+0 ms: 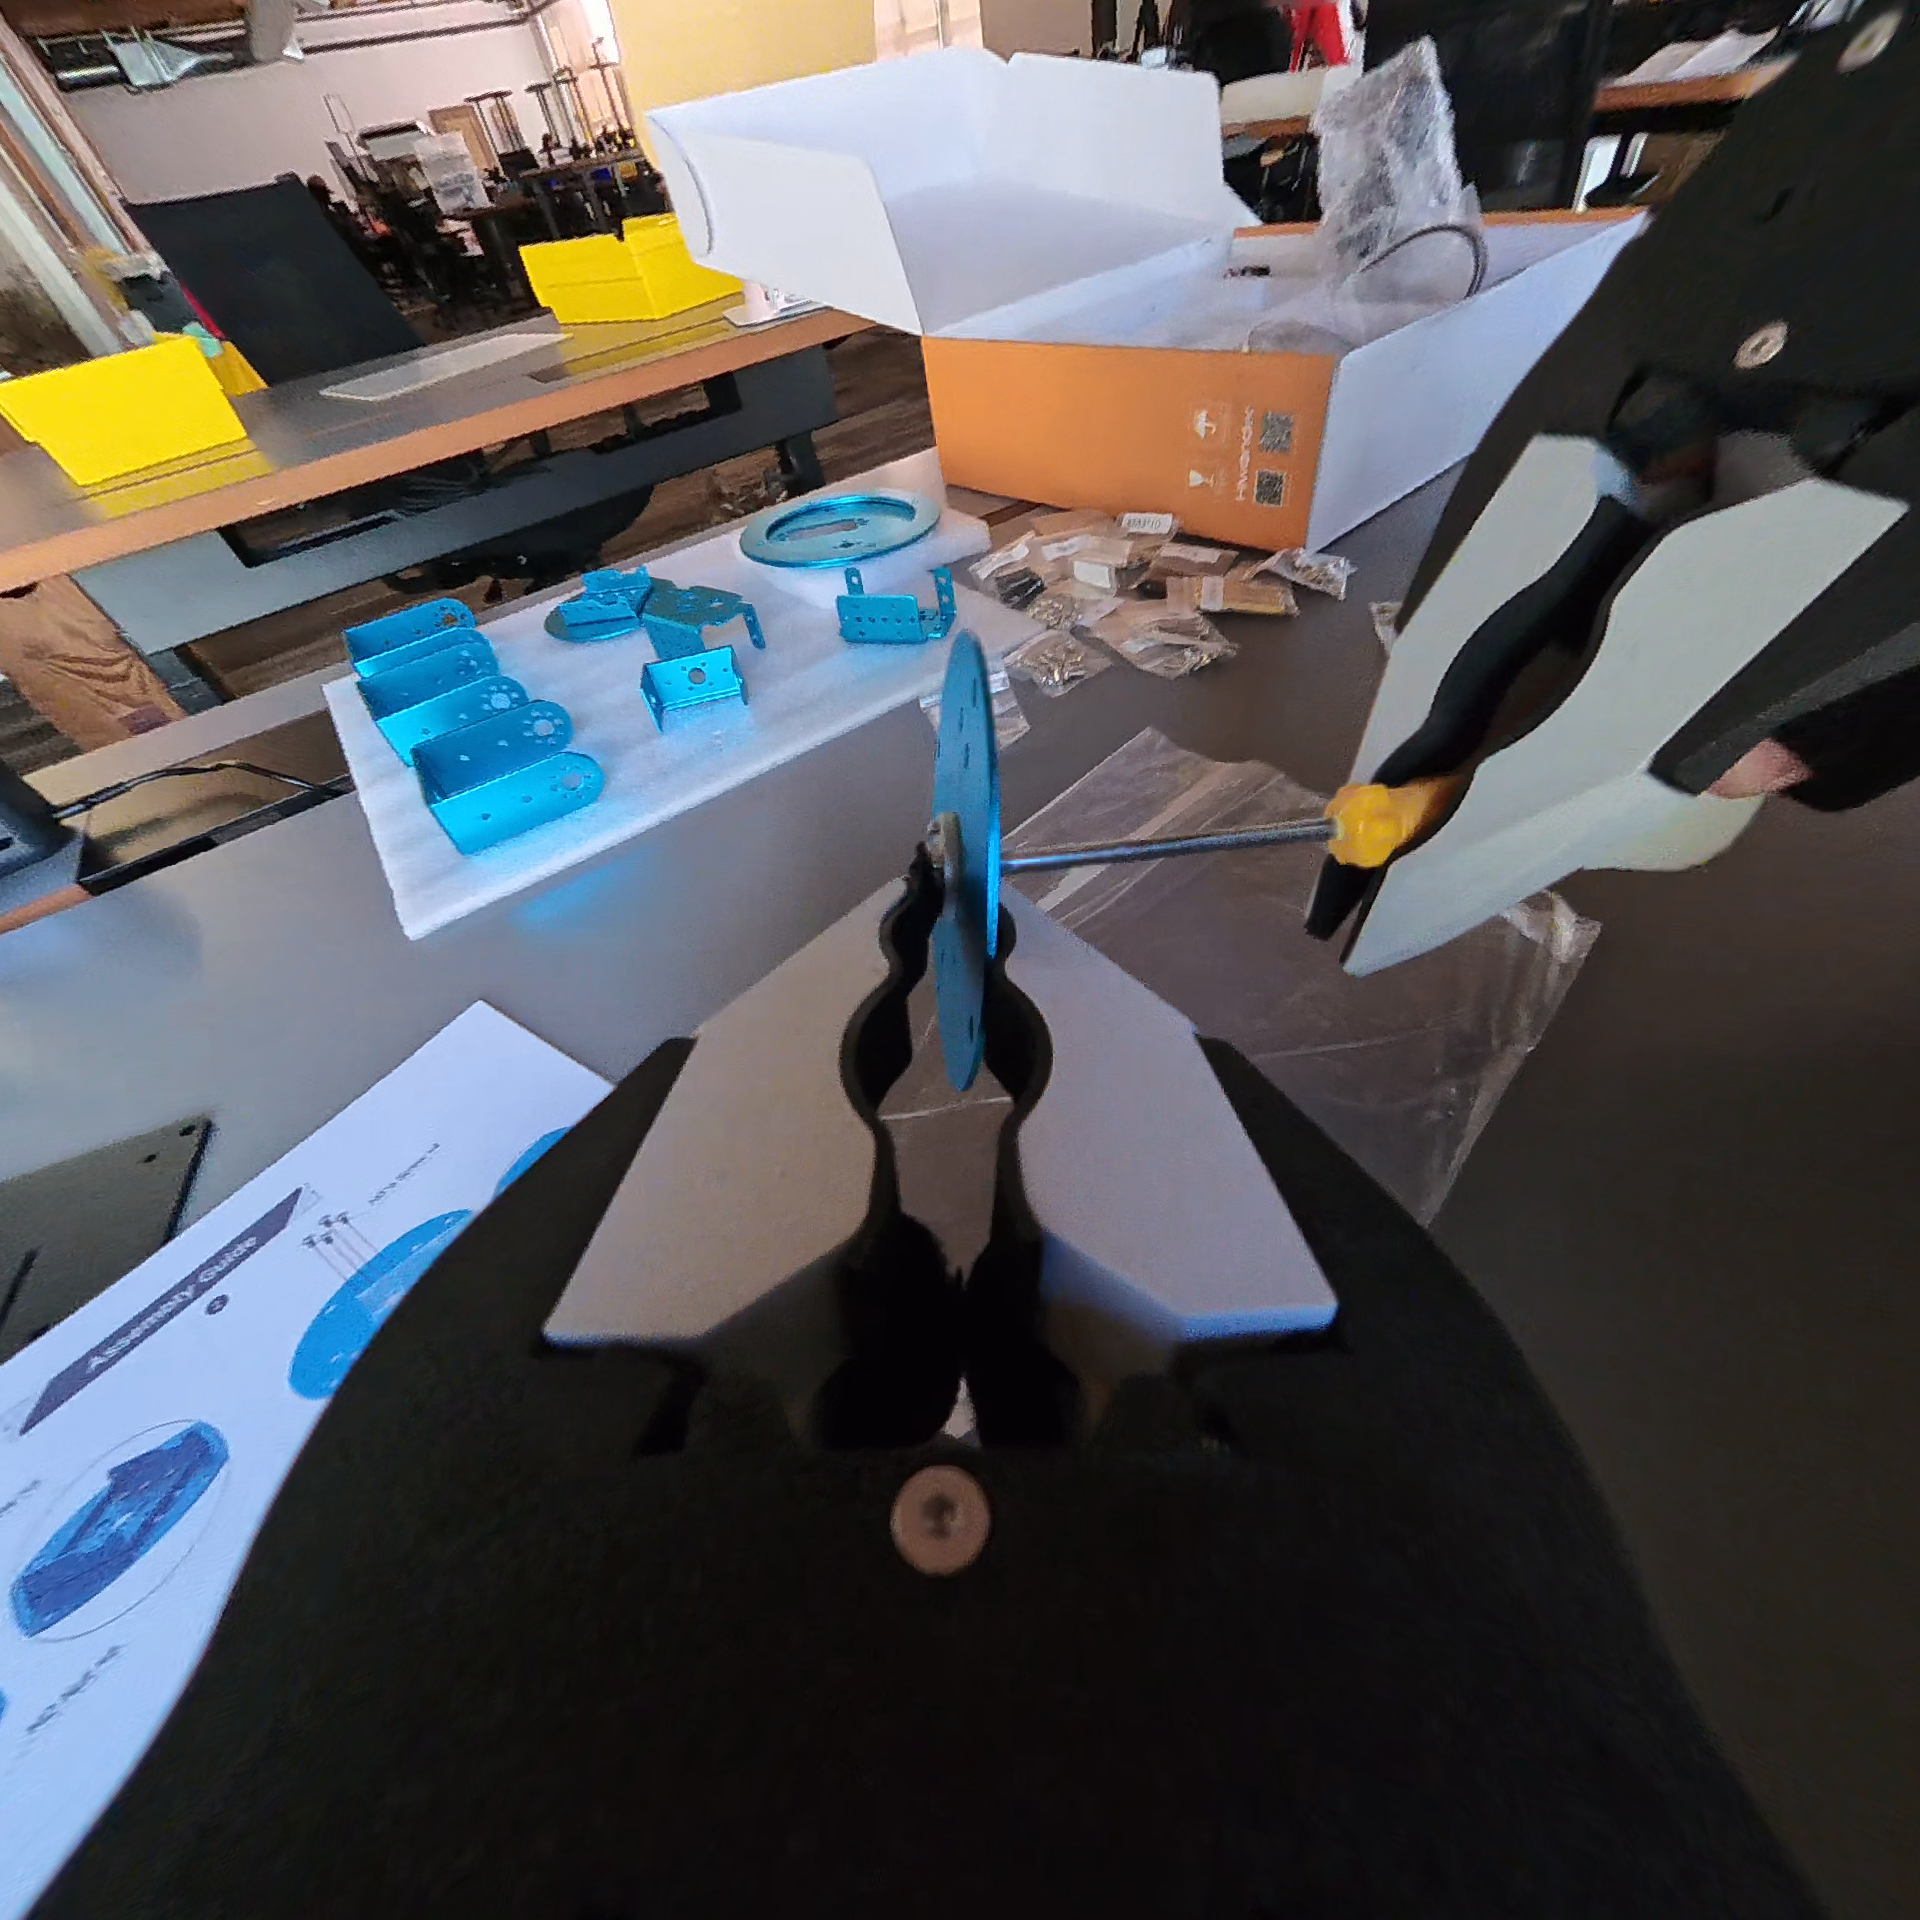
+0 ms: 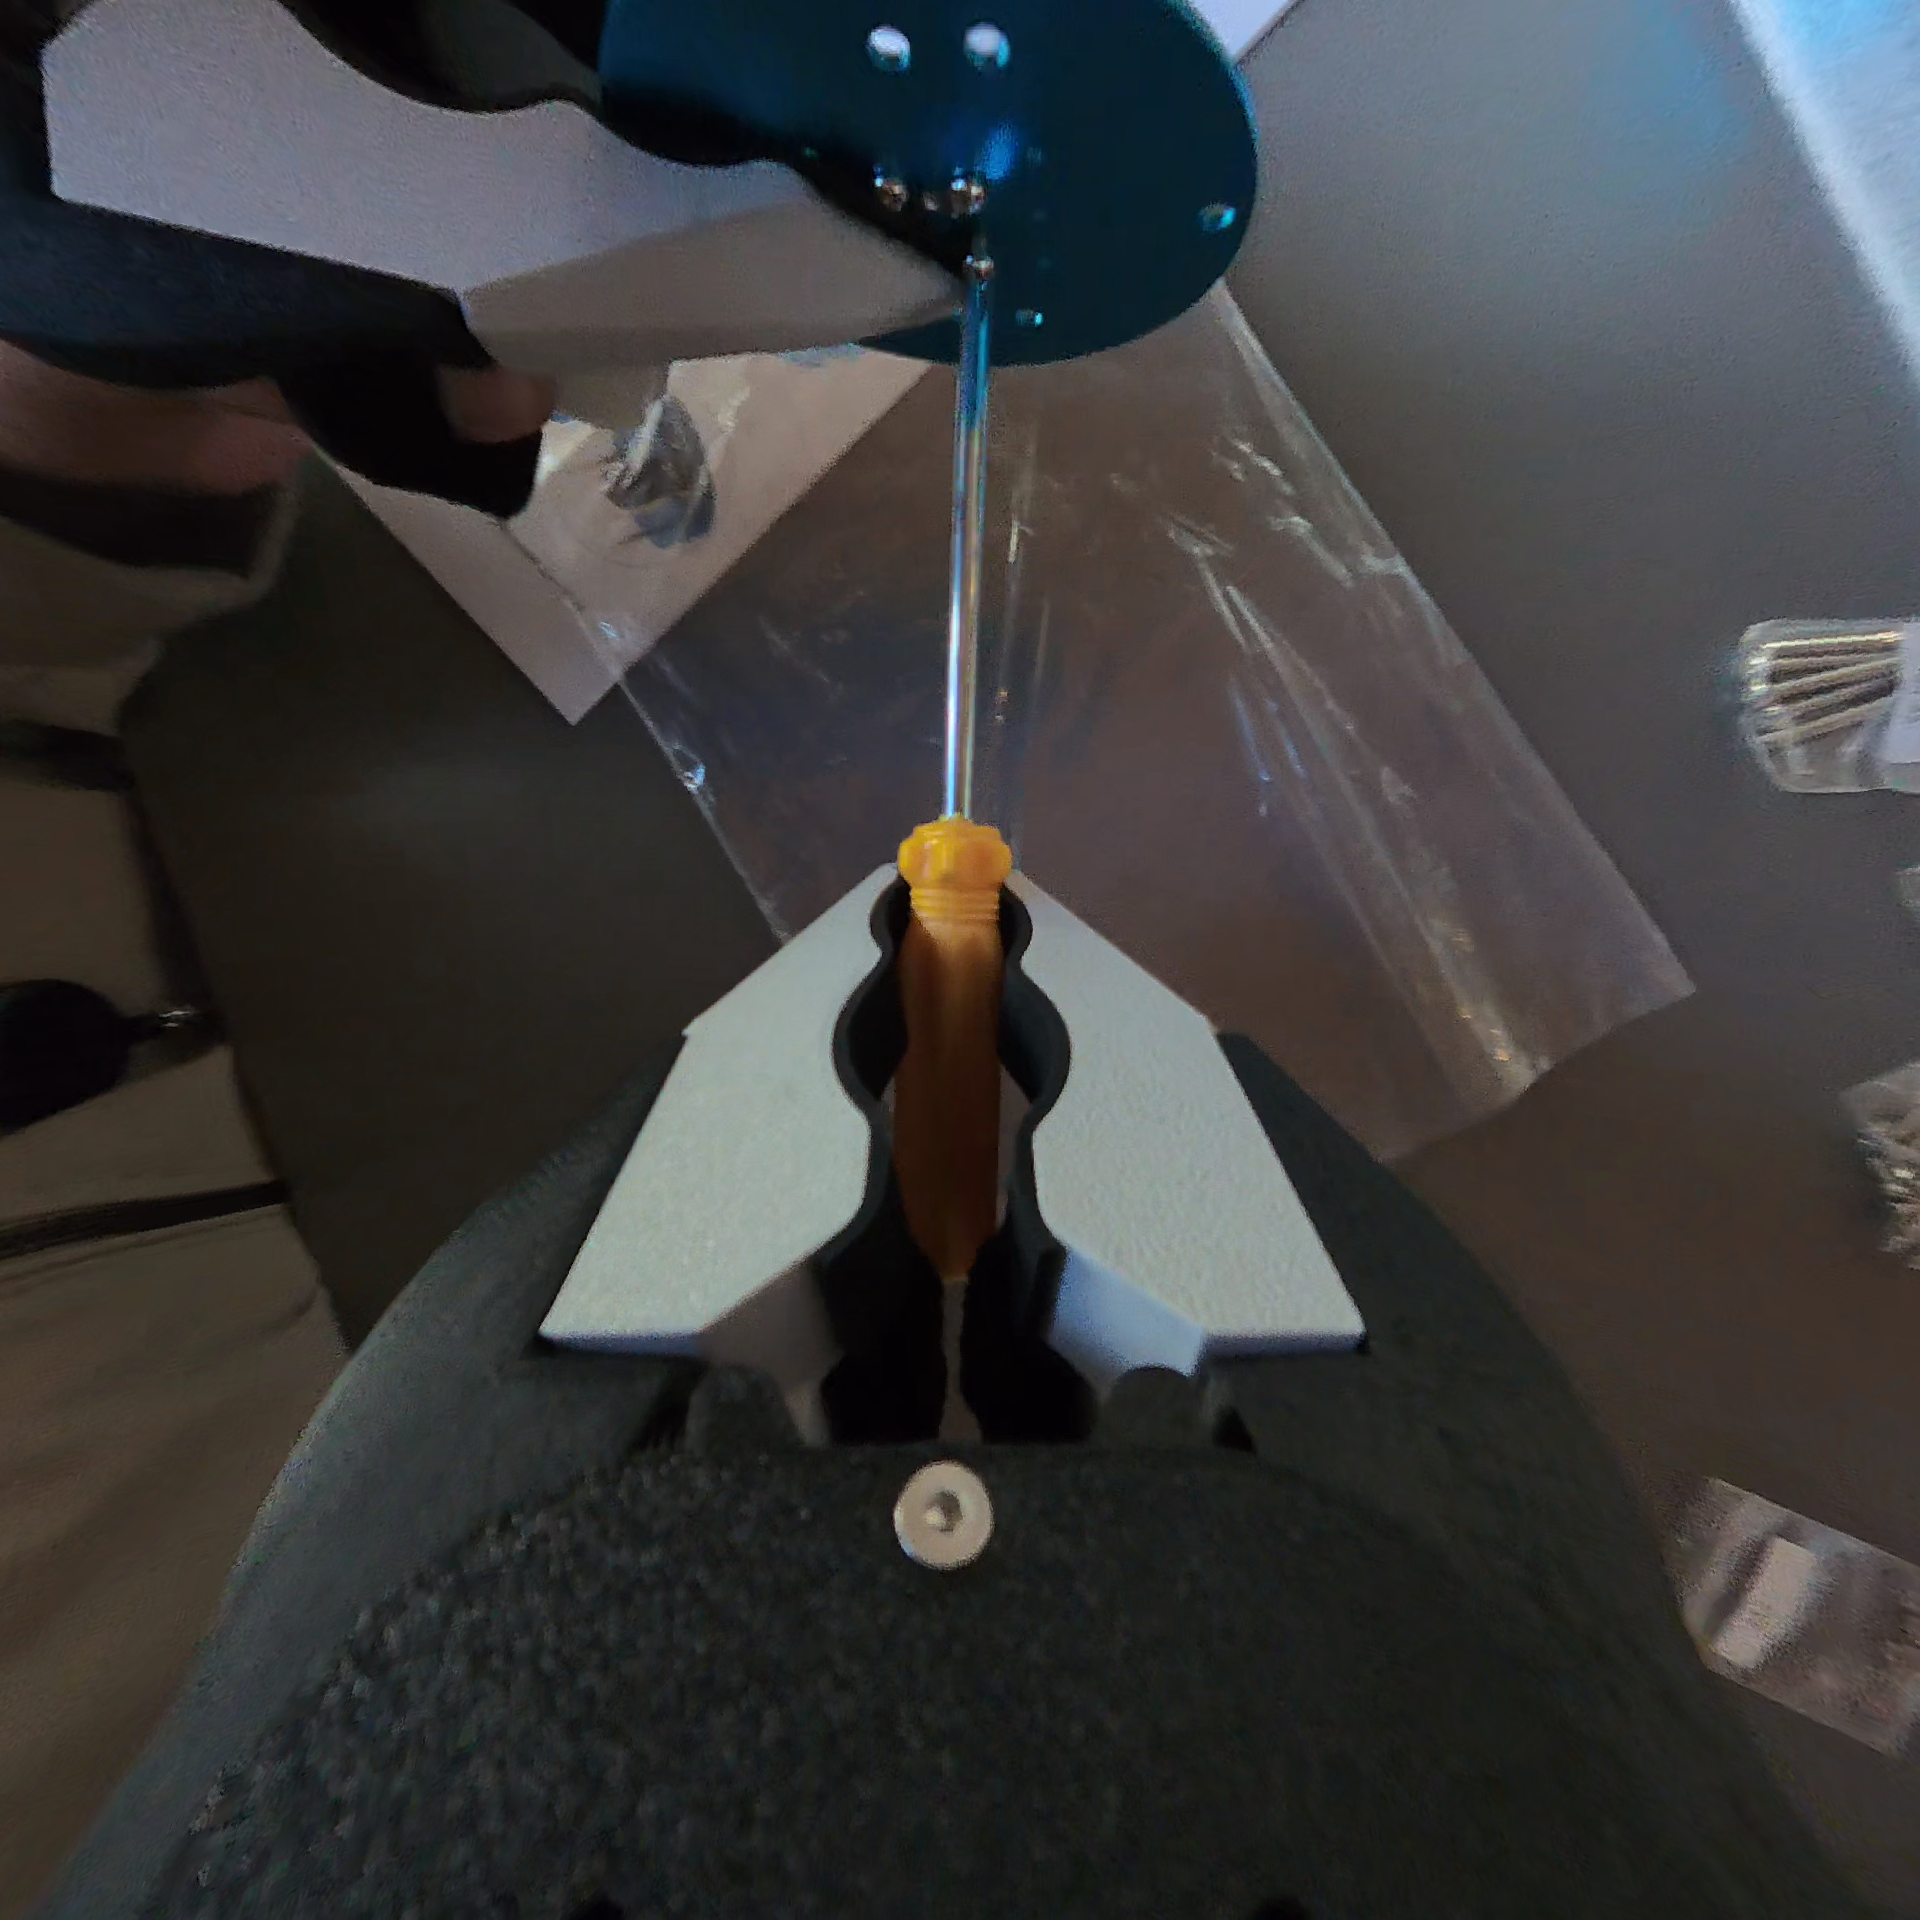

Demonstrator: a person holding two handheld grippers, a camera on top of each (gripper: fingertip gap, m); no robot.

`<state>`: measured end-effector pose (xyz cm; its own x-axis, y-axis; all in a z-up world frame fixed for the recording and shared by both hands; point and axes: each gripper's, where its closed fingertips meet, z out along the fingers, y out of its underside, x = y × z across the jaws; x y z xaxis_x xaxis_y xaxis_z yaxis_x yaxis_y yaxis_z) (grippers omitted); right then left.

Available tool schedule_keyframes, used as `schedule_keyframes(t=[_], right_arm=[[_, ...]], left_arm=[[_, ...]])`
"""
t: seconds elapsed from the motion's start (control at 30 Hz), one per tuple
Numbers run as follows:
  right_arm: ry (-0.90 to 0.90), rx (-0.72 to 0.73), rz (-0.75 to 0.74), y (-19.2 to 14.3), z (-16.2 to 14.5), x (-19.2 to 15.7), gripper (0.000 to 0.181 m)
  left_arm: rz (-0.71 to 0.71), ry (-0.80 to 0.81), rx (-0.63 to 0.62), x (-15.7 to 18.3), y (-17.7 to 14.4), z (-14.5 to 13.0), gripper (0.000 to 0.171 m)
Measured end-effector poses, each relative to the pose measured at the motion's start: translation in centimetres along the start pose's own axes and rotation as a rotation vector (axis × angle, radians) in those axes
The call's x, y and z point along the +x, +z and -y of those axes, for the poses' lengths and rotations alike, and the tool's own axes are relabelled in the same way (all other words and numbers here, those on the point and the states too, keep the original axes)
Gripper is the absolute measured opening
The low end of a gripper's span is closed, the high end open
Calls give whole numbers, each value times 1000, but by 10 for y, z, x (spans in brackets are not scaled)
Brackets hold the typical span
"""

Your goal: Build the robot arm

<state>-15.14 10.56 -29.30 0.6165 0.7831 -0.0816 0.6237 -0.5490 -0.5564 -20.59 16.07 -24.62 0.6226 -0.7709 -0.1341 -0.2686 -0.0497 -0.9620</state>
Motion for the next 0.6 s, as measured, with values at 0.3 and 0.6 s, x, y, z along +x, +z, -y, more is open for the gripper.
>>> schedule_keyframes(t=[0.3, 0.6], right_arm=[[-150, -14, -214, 0, 3, 15, 12], [-495, -138, -624, 2, 7, 47, 11]], left_arm=[[-44, -114, -18, -4, 2, -5, 7], [-13, -222, -176, -9, 15, -30, 7]])
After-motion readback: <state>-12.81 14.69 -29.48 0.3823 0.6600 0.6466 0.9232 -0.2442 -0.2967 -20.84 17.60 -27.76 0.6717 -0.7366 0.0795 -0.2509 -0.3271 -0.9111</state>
